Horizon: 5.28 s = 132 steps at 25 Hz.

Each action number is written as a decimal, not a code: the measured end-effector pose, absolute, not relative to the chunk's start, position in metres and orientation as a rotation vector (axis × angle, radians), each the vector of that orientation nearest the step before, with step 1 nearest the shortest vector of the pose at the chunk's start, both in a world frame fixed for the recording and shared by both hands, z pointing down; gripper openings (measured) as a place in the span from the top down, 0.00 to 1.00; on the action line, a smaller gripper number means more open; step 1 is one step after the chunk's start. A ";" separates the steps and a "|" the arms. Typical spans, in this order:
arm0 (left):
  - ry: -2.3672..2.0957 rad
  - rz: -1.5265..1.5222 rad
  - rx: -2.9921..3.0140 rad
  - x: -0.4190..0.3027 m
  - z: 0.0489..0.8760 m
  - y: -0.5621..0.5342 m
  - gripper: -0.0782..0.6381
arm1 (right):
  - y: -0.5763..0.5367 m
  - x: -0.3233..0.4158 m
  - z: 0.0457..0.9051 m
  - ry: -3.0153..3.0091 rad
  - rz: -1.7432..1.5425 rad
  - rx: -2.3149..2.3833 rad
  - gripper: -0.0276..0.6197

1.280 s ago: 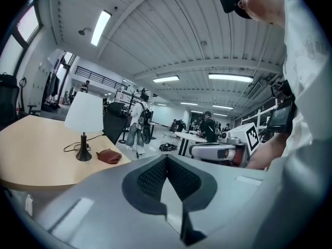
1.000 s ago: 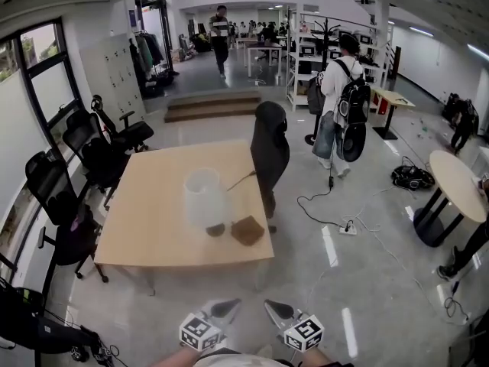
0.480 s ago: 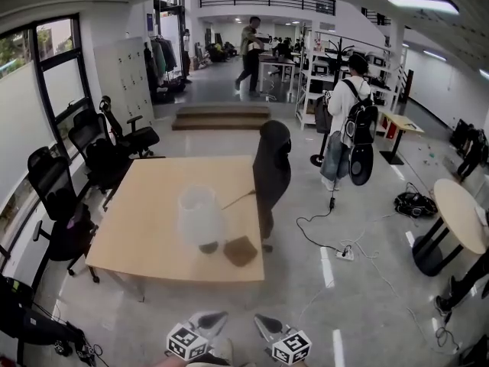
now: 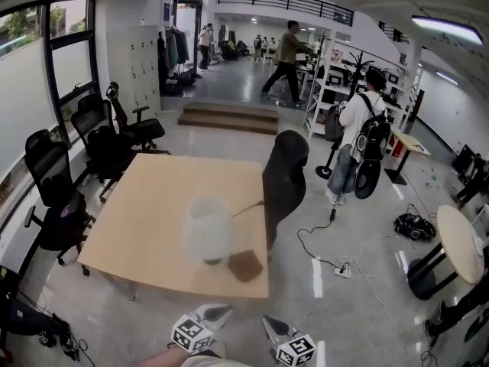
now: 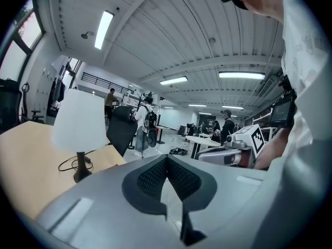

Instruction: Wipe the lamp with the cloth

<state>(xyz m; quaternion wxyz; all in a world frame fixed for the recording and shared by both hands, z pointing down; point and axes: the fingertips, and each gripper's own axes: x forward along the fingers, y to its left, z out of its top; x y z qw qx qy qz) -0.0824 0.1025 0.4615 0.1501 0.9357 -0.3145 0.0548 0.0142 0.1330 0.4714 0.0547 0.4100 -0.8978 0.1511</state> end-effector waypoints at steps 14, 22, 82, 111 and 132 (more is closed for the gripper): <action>-0.858 0.195 2.684 -0.097 0.483 0.028 0.89 | 0.048 0.005 0.479 -2.681 0.488 1.320 0.94; -0.884 0.242 2.663 -0.076 0.510 0.011 0.89 | 0.020 0.021 0.501 -2.704 0.497 1.318 0.94; -0.911 1.123 1.972 0.009 0.723 -0.124 0.67 | -0.125 0.154 0.542 -2.770 0.750 1.061 0.94; -1.705 -0.166 2.398 -0.166 0.363 -0.068 0.67 | -0.146 0.015 0.468 -2.877 0.557 0.697 0.94; -1.590 -0.298 2.216 -0.262 0.440 -0.110 0.66 | -0.130 -0.019 0.458 -2.775 0.493 1.048 0.94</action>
